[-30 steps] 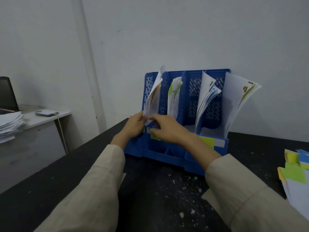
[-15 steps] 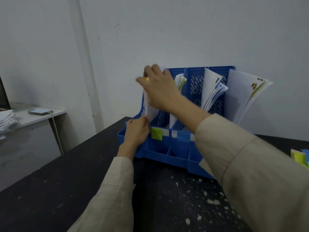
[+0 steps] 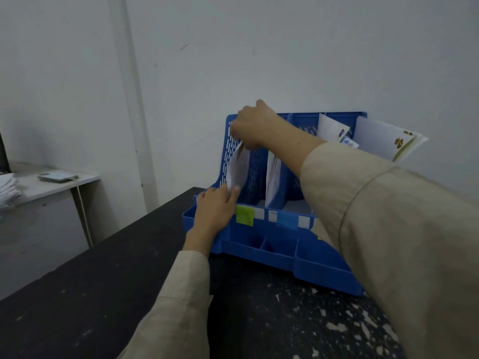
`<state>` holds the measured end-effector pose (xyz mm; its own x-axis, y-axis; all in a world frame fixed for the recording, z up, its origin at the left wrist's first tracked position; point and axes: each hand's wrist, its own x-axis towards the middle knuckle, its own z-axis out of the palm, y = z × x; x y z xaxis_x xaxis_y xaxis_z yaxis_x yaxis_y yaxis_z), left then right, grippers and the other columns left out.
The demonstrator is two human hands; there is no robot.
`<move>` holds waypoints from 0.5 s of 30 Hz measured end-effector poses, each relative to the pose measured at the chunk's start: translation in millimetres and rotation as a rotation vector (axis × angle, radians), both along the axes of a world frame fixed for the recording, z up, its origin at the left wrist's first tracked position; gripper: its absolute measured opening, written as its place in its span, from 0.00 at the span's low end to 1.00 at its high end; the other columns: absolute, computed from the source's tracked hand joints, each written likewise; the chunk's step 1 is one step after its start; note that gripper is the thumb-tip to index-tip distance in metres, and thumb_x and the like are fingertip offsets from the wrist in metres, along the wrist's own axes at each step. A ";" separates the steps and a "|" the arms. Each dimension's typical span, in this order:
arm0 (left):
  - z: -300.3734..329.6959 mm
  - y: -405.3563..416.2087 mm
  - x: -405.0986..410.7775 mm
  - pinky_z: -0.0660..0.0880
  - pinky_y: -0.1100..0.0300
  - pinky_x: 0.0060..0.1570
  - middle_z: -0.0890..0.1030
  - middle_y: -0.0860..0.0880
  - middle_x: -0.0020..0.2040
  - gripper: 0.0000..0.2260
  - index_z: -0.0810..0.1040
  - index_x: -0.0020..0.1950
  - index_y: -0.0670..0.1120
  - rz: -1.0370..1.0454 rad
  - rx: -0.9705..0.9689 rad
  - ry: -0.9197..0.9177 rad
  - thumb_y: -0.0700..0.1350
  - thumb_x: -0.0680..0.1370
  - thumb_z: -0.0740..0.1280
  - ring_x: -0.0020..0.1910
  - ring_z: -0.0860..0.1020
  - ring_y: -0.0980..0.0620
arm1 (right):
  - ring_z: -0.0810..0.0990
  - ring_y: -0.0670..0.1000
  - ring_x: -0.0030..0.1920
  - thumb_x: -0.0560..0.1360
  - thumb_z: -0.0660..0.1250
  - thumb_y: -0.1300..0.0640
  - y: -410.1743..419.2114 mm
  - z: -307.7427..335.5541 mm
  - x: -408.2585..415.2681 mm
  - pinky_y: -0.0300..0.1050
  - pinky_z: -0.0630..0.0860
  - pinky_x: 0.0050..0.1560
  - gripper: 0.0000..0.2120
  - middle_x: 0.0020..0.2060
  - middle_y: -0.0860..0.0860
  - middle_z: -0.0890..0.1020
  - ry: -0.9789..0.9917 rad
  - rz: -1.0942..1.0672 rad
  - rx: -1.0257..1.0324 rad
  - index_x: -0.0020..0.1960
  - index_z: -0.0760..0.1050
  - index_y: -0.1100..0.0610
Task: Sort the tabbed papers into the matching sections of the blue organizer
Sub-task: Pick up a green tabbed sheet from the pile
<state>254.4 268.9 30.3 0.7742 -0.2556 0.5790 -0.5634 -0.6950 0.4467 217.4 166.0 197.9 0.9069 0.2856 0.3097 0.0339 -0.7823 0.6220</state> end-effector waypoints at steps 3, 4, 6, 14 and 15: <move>3.0 -4.7 -2.4 0.63 0.49 0.58 0.68 0.49 0.32 0.20 0.64 0.34 0.46 0.096 0.141 0.051 0.53 0.83 0.51 0.44 0.71 0.44 | 0.66 0.53 0.45 0.77 0.59 0.69 -2.3 -9.7 2.6 0.49 0.63 0.55 0.12 0.33 0.51 0.65 -0.092 0.037 -0.177 0.37 0.65 0.59; 4.4 -5.6 -1.9 0.62 0.49 0.60 0.70 0.48 0.35 0.20 0.67 0.37 0.44 0.108 0.182 0.083 0.54 0.83 0.49 0.47 0.73 0.44 | 0.66 0.53 0.45 0.77 0.59 0.68 -1.5 -11.4 1.8 0.50 0.63 0.57 0.11 0.34 0.51 0.65 -0.106 0.048 -0.229 0.38 0.65 0.58; 7.0 -7.4 -1.9 0.62 0.49 0.61 0.71 0.47 0.38 0.20 0.69 0.40 0.44 0.104 0.184 0.133 0.55 0.82 0.49 0.49 0.73 0.44 | 0.66 0.53 0.47 0.78 0.59 0.67 -1.7 -14.8 4.6 0.51 0.62 0.62 0.12 0.32 0.50 0.65 -0.097 0.051 -0.301 0.38 0.65 0.57; 8.9 -12.8 -6.1 0.71 0.56 0.35 0.77 0.46 0.37 0.06 0.74 0.50 0.42 0.120 -0.319 -0.025 0.43 0.77 0.67 0.36 0.74 0.49 | 0.72 0.55 0.48 0.75 0.58 0.72 -1.9 -20.6 1.5 0.53 0.64 0.60 0.09 0.39 0.53 0.73 -0.116 0.174 -0.290 0.42 0.70 0.61; 9.3 -11.8 -7.1 0.68 0.58 0.33 0.76 0.47 0.36 0.06 0.75 0.48 0.42 0.139 -0.315 -0.035 0.43 0.76 0.68 0.35 0.73 0.50 | 0.73 0.56 0.48 0.75 0.57 0.73 -1.3 -22.6 0.2 0.53 0.65 0.58 0.10 0.40 0.54 0.73 -0.124 0.214 -0.296 0.41 0.70 0.61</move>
<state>247.3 257.1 39.6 0.7674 0.0464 0.6395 -0.4920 -0.5970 0.6337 217.7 164.7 175.2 0.7778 0.5578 0.2896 0.0870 -0.5519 0.8293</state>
